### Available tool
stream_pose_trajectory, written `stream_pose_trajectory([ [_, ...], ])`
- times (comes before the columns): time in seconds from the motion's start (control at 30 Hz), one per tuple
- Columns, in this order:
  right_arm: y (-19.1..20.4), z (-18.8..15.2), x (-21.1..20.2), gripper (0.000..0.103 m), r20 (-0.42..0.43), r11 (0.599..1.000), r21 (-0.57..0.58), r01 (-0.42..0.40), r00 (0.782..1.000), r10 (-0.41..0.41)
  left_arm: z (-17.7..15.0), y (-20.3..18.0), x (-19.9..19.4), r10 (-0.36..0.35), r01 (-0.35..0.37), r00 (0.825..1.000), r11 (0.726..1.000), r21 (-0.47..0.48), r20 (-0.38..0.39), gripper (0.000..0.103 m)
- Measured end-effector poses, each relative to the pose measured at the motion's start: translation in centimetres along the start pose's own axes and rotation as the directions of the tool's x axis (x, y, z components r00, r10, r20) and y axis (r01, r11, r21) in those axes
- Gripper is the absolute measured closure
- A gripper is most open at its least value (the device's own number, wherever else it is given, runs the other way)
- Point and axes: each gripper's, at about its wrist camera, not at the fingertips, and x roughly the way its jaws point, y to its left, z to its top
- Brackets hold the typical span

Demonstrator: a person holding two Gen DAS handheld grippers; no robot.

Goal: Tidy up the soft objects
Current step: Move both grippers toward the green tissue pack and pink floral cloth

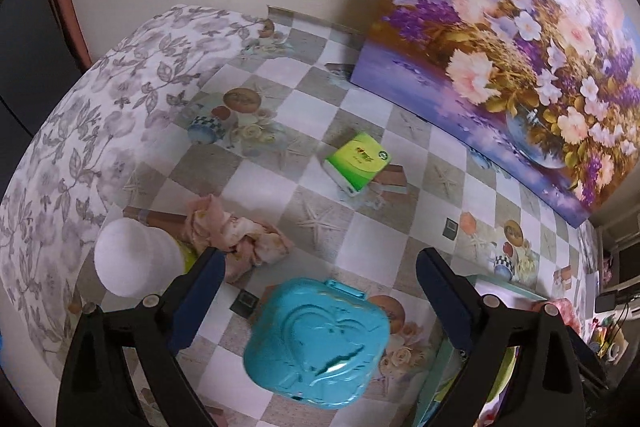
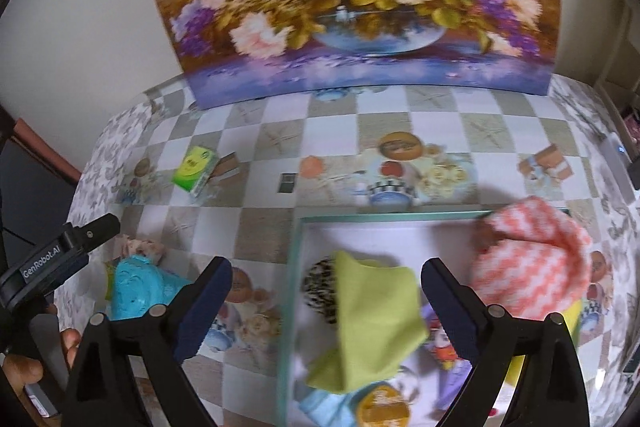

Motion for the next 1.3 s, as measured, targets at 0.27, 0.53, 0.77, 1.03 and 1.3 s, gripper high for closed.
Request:
stream_pose_trajectory([
  [0.27,3.6,0.3,1.1,0.006,0.017,0.997,-0.036,-0.07,0.997,0.07,1.7,2.3,0.1,-0.016,0.017,1.0,0.999,0.031,-0.02,0.007],
  [0.53,6.6,1.2,2.6,0.006,0.035,0.99,-0.077,-0.118,0.992,0.121,5.3,5.7,0.5,0.013,-0.006,0.997,0.996,0.09,-0.072,0.007],
  [0.77,8.7,2.6,6.2,0.006,-0.039,0.98,-0.068,-0.187,0.982,0.184,7.4,7.0,3.2,-0.048,0.077,0.977,0.988,0.134,-0.206,0.007],
  [1.03,11.9,6.5,10.7,0.006,-0.126,0.977,-0.051,-0.208,0.972,0.2,9.1,7.8,6.2,-0.027,0.083,0.943,0.984,0.157,-0.33,0.007],
  [1.3,13.6,8.7,15.6,0.006,-0.194,0.983,-0.028,-0.18,0.966,0.171,10.6,9.2,8.1,-0.03,0.077,0.936,0.99,0.12,-0.351,0.007],
])
